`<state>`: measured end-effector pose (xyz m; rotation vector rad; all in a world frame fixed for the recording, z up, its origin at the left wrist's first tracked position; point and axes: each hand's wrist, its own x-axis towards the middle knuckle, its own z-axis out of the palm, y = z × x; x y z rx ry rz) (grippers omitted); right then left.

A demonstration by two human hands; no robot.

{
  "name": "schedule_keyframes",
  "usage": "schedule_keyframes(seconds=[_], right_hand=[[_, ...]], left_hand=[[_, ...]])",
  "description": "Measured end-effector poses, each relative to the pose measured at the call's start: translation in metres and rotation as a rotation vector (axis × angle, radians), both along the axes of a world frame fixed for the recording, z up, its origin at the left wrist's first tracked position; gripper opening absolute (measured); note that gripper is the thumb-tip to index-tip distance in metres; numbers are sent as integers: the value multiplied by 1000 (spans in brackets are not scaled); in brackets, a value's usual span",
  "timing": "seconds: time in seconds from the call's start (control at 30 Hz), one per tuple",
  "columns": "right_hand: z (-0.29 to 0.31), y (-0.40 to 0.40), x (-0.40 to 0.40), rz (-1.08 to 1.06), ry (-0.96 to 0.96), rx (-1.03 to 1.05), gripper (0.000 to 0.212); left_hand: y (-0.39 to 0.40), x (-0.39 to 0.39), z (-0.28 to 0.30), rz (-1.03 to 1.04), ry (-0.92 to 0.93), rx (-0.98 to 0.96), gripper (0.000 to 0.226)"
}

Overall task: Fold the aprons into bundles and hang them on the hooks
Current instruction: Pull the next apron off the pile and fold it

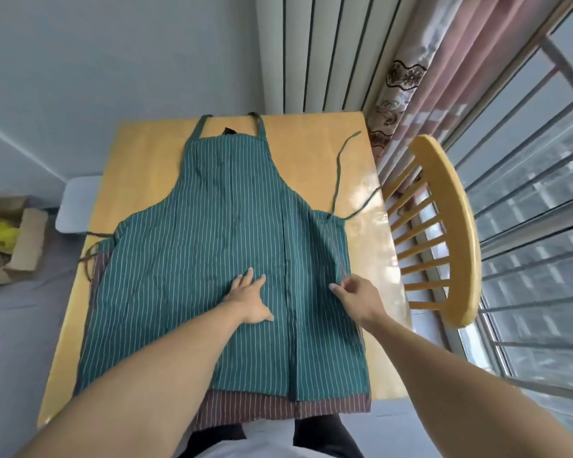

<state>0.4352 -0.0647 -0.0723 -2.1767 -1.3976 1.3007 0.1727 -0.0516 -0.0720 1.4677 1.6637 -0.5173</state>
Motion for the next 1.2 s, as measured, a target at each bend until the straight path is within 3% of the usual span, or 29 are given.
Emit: schedule_keyframes(seconds=[0.07, 0.13, 0.2, 0.37, 0.47, 0.53, 0.6, 0.67, 0.8, 0.9, 1.03, 1.2], right_hand=[[2, -14, -5, -17, 108, -69, 29], [0, -31, -6, 26, 94, -220, 64], [-1, -53, -10, 44, 45, -358, 74], [6, -92, -18, -264, 12, -383, 51], [52, -100, -39, -432, 58, -372, 36], [90, -104, -43, -482, 197, -486, 33], [127, -100, -45, -543, 345, -533, 36], [155, -92, -49, -560, 281, -536, 36], [183, -74, -79, -370, -24, -478, 27], [189, -69, -102, -432, 55, -392, 29], [197, -56, -118, -596, 383, -316, 30], [210, -39, -138, -758, 579, -192, 34]], left_hand=[[1, -13, 0, -31, -54, 14, 108], [0, -34, -1, -44, -147, 91, 100], [-11, -58, -1, -35, -272, 191, 92], [-55, -112, -7, -229, -338, 217, 72], [-59, -136, -4, -266, -355, 148, 53], [-60, -141, 3, -249, -365, 118, 63], [-67, -142, 16, -225, -393, 75, 85], [-78, -141, 27, -232, -426, 25, 109], [-102, -135, 30, -440, -339, -14, 135], [-123, -129, 14, -511, -237, 20, 140], [-144, -119, 10, -325, -276, 303, 111], [-141, -93, 30, -70, -417, 654, 42]])
